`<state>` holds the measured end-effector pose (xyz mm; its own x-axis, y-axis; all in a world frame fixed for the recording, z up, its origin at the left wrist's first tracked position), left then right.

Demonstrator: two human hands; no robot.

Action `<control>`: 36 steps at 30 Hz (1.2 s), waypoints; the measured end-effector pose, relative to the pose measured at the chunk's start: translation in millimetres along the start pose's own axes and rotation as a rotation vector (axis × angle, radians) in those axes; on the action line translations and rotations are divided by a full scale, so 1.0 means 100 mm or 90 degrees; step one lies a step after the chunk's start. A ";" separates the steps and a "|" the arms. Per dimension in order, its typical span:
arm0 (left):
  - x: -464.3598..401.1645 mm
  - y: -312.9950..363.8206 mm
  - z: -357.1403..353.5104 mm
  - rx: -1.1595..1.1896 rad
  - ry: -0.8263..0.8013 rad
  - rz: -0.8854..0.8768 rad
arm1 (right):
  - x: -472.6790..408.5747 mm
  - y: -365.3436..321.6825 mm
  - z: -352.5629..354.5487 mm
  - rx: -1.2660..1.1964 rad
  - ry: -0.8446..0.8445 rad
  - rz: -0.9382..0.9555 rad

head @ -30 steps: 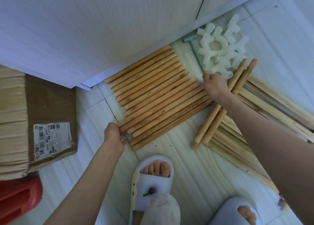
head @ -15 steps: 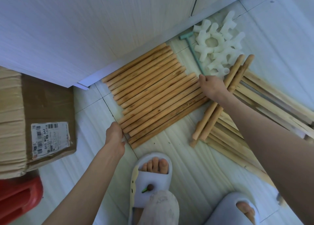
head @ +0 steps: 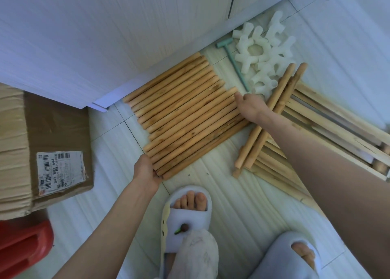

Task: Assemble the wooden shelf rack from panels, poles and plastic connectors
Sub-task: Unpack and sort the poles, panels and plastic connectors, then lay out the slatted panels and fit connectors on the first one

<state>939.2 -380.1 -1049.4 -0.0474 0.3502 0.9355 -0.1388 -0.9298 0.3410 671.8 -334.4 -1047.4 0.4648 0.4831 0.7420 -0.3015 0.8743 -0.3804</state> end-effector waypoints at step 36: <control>0.65 -0.94 -1.88 -0.883 -0.260 -0.318 | 1.72 3.23 0.14 -0.340 0.179 -0.332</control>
<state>763.1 -248.4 -1038.0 0.5182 0.3148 0.7952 -0.8552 0.1876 0.4831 642.2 30.2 -1034.9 0.6501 -0.0633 0.7572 0.4198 0.8606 -0.2885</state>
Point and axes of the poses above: each hand's wrist, its own x-axis away from the middle knuckle, its own z-axis out of the back of the hand, y = z × x, the point moved 1 cm from there along -x, towards the middle knuckle, and after that the axes turned 7 degrees about -y, right-handed, at the moved point
